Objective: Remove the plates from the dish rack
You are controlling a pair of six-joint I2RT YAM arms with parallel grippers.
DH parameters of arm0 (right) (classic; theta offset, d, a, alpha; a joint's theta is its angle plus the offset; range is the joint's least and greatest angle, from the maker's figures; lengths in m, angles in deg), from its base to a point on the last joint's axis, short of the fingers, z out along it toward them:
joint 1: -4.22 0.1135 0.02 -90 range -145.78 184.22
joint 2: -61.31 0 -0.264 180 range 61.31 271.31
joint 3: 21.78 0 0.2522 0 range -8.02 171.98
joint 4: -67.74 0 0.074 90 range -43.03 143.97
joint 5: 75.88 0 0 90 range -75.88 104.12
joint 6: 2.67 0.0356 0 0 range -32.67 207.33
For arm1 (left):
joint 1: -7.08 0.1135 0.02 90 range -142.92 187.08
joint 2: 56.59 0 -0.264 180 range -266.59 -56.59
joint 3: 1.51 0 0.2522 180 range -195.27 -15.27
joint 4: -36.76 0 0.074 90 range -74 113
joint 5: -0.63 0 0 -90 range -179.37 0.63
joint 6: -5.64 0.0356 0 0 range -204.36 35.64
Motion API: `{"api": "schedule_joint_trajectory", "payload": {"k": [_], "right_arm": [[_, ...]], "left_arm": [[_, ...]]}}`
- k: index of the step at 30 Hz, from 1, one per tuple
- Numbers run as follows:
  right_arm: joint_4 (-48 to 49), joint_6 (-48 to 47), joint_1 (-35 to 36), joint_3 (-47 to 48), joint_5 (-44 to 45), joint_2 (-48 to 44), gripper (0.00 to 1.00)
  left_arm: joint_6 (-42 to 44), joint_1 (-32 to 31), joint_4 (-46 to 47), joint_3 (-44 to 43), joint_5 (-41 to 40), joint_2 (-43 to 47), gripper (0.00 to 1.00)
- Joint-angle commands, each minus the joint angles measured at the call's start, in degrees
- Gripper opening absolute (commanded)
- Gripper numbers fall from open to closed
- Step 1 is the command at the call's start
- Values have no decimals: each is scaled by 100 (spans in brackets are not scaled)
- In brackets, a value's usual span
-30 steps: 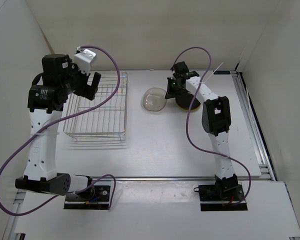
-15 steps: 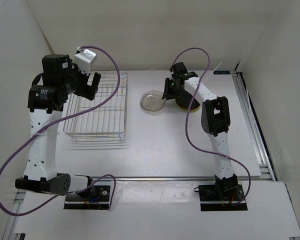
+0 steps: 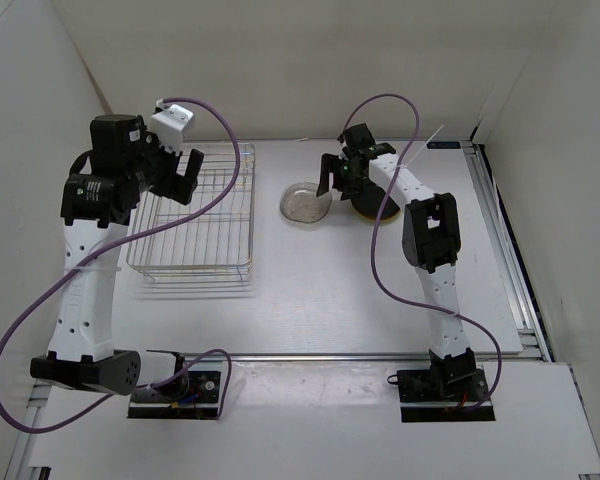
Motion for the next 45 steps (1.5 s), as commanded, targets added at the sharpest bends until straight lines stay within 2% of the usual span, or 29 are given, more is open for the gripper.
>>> {"api": "schedule_joint_trajectory", "payload": {"k": [1,5,8,11,15,26,28,30,31,32,33,42,45], "right_arm": [[-42,-288,21,359,70,-457,82],[-43,-421,21,360,122,-686,82],[-43,-473,21,307,122,-687,75],[-43,-474,21,246,175,-687,74],[-43,-526,21,246,237,-687,66],[-96,-851,21,307,404,-616,65],[-157,-965,73,360,404,-764,67],[-219,-1176,74,299,517,-932,73],[-219,-1238,74,298,648,-1046,82],[-271,-1360,74,176,711,-1317,98],[-272,-1440,74,106,781,-1467,100],[-605,-2574,21,-913,2090,-3583,100],[-658,-2574,-347,-1581,2320,-4348,100]], "left_arm": [[-177,83,232,144,-179,273,100],[-177,84,232,285,-179,335,100],[-177,84,232,285,-179,335,100],[-177,84,232,285,-179,335,100],[-177,84,232,285,-179,388,100],[-282,84,232,408,-127,440,100],[-422,136,284,460,-179,388,100],[-536,136,355,592,-346,388,100],[-659,136,451,741,-425,388,100],[-660,136,504,820,-530,388,100],[-747,136,565,899,-583,388,100],[-1512,136,1223,1647,-1796,335,100],[-1583,136,1497,1946,-2104,396,100]]}}
